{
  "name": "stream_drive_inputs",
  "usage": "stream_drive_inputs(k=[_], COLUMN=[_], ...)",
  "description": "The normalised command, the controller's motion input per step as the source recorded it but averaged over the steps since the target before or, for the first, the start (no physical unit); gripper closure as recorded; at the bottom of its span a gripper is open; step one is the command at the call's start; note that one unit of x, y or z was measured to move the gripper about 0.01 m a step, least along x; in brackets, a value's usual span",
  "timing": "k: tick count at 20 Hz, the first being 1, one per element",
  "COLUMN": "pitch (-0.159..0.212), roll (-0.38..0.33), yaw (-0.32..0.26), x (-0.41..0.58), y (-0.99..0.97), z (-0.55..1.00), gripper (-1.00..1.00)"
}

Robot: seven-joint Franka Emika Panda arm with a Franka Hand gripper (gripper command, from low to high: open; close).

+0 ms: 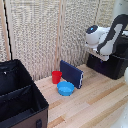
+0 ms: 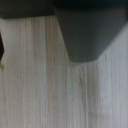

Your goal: Please move the gripper into proximity with the fryer handle. Once close enough, gingerly grasp the handle and gently tug the fryer basket open in your direction.

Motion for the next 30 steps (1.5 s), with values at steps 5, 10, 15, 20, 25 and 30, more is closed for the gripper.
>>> stream_drive_inputs(k=[5,10,15,20,25,30], pitch=[0.075,0.022,0.035,0.043,0.005,0.053], roll=[-0.022,0.000,-0.001,0.018,0.116,0.237], yaw=[0.201,0.037,-0.038,-0.005,0.000,0.000], x=[-0.143,-0.003,0.024,0.068,0.000,-0.090], y=[-0.48,-0.17,0.00,0.00,0.24,0.65], z=[0.00,0.03,-0.03,-0.06,0.22,0.40], gripper=[-1.00,1.00,1.00,1.00,1.00,1.00])
